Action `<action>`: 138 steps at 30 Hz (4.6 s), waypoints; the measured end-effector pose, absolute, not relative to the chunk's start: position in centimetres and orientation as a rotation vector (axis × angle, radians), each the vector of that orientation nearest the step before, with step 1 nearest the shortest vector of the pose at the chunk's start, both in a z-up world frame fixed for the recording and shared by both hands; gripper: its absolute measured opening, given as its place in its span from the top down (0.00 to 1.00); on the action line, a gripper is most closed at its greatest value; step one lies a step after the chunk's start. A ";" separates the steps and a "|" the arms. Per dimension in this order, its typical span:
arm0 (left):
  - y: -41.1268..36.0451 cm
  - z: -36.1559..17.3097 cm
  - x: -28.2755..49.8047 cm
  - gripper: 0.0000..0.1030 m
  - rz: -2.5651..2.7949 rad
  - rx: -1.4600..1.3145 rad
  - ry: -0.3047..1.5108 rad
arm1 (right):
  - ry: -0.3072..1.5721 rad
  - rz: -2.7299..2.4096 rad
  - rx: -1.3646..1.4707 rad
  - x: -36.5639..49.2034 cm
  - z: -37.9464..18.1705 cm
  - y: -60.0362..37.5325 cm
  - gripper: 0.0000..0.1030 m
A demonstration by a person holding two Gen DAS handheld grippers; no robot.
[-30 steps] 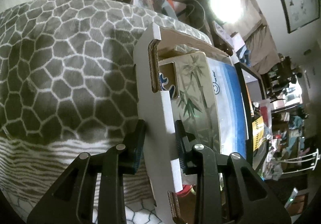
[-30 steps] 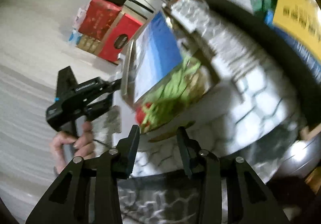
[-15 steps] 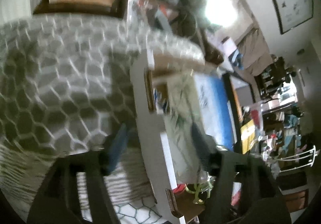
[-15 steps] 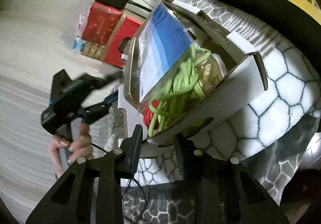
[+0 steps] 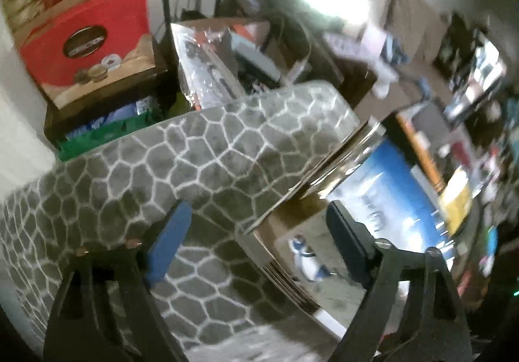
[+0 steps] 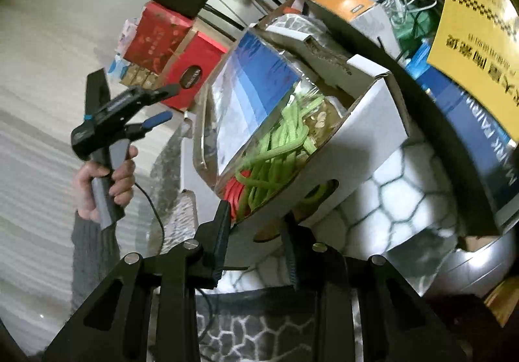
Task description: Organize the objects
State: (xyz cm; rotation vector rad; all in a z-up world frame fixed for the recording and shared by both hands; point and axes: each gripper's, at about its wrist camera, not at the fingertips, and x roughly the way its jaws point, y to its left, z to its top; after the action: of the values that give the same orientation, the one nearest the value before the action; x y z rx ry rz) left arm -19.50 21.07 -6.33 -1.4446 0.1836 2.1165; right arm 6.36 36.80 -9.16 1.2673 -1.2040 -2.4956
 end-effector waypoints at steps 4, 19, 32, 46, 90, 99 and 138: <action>22.4 -8.1 -19.5 0.42 2.084 -1.475 0.240 | -1.181 -2.519 1.306 5.8 -9.3 37.1 0.71; 16.6 -8.7 -18.2 0.81 2.119 -1.529 0.040 | -0.932 -2.609 1.412 3.6 -8.6 37.5 0.71; 4.7 -7.1 -13.8 0.85 2.287 -1.544 -0.245 | -0.645 -2.627 1.424 -5.3 -7.5 34.1 0.73; -1.7 -8.8 -9.4 0.86 2.330 -1.560 -0.470 | -0.541 -2.545 1.416 -11.7 -9.3 29.4 0.73; 0.9 -2.4 -2.3 0.00 2.604 -1.309 -0.172 | -0.140 -2.922 1.299 -0.8 -3.4 24.0 0.02; 3.0 -3.2 -1.2 0.00 2.647 -1.338 -0.021 | -0.132 -2.963 1.305 0.6 -4.0 23.3 0.01; 2.6 -3.4 -0.3 0.00 2.738 -1.319 -0.028 | -0.133 -3.005 1.277 2.1 -4.2 21.8 0.01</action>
State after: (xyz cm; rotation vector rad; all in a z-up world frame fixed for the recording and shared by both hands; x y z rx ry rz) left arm -0.35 2.57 -3.36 -1.3191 -0.0280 2.7377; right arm 2.07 21.79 -4.19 1.2773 -0.1326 -3.0046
